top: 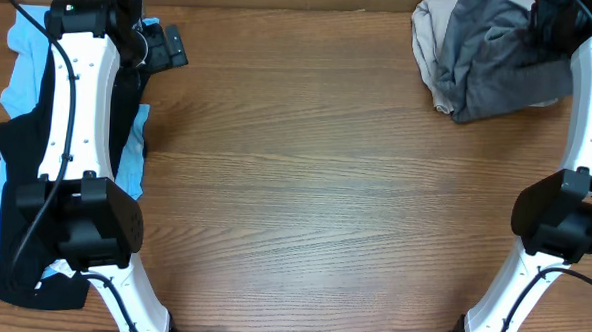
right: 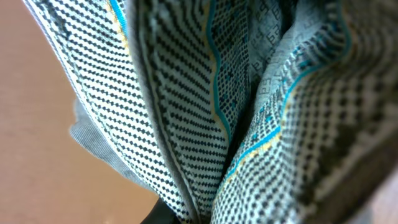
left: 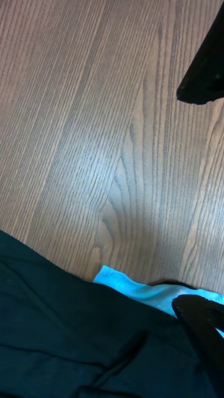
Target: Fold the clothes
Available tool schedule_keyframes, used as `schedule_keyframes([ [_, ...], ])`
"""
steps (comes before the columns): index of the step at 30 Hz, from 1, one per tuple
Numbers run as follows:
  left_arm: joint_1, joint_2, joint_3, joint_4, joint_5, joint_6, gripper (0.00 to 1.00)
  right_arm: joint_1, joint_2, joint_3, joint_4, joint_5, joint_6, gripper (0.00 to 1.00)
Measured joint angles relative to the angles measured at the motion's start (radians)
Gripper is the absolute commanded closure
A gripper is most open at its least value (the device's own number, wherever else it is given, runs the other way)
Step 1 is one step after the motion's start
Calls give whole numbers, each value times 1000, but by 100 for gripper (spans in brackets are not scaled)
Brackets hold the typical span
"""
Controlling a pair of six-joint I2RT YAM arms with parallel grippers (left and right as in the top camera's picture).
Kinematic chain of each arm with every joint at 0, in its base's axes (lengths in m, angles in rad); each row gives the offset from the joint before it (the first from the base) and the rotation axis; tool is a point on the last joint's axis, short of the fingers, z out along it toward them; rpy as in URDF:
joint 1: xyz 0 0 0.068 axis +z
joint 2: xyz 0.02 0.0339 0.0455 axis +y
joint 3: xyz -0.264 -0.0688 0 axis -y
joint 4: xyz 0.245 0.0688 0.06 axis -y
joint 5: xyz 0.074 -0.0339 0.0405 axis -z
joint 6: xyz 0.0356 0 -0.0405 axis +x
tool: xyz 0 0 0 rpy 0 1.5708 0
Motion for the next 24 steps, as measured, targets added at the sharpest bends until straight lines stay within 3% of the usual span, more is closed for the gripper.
schedule_keyframes([
  [6, 0, 0, 0, 3, 0, -18, 0, 23, 89, -10, 256, -29, 10, 96],
  [7, 0, 0, 0, 6, 0, -19, 0, 29, 115, -11, 310, -37, 10, 92],
  [8, 0, 0, 0, 10, 0, -19, 0, 35, 141, -12, 364, -41, 11, 75],
  [9, 0, 0, 0, 14, 0, -19, 0, 40, 160, -14, 399, -44, 11, 48],
  [10, 0, 0, 0, 17, 0, -19, 0, 46, 187, -15, 460, -45, 16, 7],
  [11, 0, 0, 0, 20, 0, -19, 0, 50, 208, -16, 523, -46, 14, 0],
  [14, 0, 0, 0, 37, 0, -22, 0, 64, 255, -16, 640, -49, -8, 0],
  [18, 0, 0, 0, 53, 0, -23, 0, 82, 264, -16, 670, -66, -111, 0],
  [24, -18, 0, 0, 80, 0, -37, 0, 103, 241, 0, 523, -54, -355, 0],
])
